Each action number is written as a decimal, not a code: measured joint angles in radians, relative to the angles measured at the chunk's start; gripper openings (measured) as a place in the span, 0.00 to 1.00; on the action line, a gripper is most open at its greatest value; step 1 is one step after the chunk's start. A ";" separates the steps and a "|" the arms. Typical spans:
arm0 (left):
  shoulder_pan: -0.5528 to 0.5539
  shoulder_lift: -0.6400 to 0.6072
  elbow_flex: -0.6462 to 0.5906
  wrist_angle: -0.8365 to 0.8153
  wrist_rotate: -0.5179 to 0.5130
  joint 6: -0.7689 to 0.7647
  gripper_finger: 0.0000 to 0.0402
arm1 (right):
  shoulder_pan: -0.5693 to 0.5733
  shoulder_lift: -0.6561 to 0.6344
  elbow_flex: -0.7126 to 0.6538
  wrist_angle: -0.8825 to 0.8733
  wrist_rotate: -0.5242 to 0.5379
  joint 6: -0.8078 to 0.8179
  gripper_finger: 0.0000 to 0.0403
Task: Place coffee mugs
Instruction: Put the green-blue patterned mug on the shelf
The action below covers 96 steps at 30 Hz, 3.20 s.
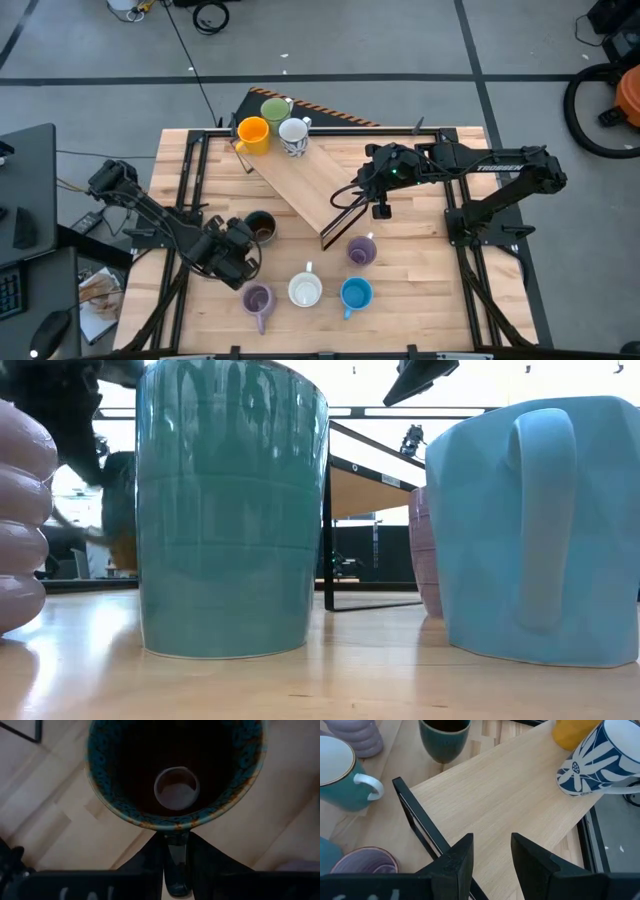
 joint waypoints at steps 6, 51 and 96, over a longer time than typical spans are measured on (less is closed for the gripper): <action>0.000 -0.092 0.000 -0.006 -0.078 0.010 0.16 | 0.000 0.000 0.000 0.000 0.001 0.005 0.34; 0.638 -0.365 0.084 0.137 0.046 0.846 0.16 | 0.014 0.000 0.000 0.028 -0.005 0.050 0.34; 0.837 -0.298 0.100 0.181 0.121 1.112 0.25 | 0.026 0.001 0.001 0.028 -0.005 0.042 0.34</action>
